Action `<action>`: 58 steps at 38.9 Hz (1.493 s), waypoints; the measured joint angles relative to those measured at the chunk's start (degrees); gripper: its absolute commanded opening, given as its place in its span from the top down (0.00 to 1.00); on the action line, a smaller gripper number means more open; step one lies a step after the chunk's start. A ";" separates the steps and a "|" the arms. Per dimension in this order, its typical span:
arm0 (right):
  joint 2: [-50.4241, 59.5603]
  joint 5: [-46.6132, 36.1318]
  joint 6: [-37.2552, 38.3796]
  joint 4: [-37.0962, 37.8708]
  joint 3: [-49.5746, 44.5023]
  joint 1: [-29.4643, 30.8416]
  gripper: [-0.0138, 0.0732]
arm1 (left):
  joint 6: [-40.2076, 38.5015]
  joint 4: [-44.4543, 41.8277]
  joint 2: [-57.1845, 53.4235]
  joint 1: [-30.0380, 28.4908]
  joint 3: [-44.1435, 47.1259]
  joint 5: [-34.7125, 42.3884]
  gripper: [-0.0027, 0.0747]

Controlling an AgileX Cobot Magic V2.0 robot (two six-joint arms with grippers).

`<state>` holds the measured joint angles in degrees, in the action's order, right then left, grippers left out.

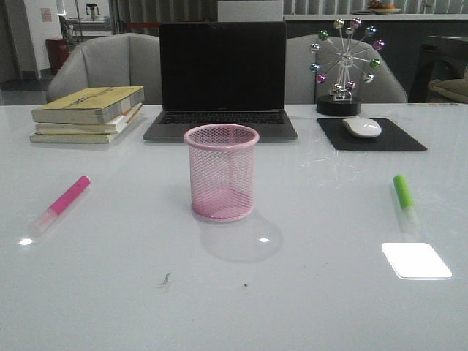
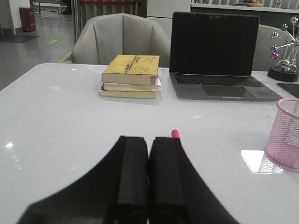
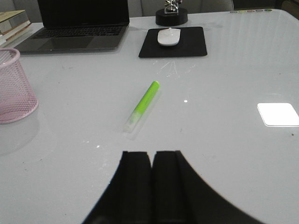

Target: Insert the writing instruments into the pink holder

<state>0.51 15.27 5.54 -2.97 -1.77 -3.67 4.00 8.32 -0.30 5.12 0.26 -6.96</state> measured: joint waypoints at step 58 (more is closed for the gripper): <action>0.00 -30.66 0.00 -0.75 0.00 0.00 0.77 | 0.00 0.61 0.00 0.00 -1.07 23.44 0.84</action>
<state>0.51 -15.40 5.54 -3.72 -1.77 -3.67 4.00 8.93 -0.30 5.12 -0.81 16.48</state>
